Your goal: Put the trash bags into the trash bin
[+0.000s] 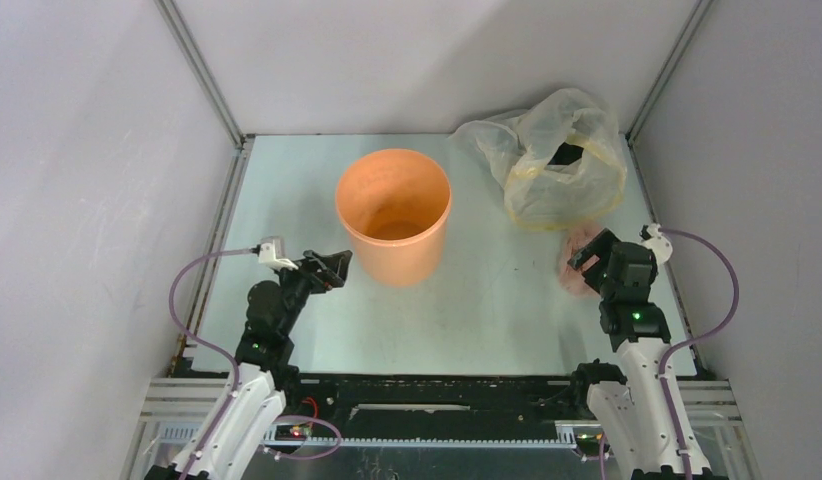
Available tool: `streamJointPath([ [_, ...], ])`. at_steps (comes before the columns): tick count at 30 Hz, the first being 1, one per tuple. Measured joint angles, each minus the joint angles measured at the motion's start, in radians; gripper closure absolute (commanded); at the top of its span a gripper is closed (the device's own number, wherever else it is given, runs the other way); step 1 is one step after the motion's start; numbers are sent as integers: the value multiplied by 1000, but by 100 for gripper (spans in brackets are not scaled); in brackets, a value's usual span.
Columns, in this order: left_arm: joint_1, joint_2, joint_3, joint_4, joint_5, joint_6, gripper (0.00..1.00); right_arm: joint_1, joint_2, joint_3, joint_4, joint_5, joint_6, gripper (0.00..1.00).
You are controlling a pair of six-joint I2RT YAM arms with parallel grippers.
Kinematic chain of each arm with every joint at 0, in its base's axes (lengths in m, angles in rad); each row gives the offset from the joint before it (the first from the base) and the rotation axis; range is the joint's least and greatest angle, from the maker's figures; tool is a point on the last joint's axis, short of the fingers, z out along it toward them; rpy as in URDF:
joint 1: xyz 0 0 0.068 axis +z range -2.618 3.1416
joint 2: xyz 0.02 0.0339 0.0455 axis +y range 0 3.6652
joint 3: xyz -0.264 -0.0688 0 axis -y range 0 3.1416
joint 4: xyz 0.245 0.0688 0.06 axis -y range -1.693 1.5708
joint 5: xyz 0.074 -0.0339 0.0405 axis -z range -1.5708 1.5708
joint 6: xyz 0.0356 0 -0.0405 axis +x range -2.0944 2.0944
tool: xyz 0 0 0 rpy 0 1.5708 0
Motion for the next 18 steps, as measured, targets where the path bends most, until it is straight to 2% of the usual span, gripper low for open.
streamJointPath([
  [8, 0, -58, -19, 49, 50, 0, 0, -1, 66, -1, -89, 67, 52, 21],
  [18, -2, -75, -28, 72, 75, -1, 1, -5, 283, 2, -50, 150, 75, 28],
])
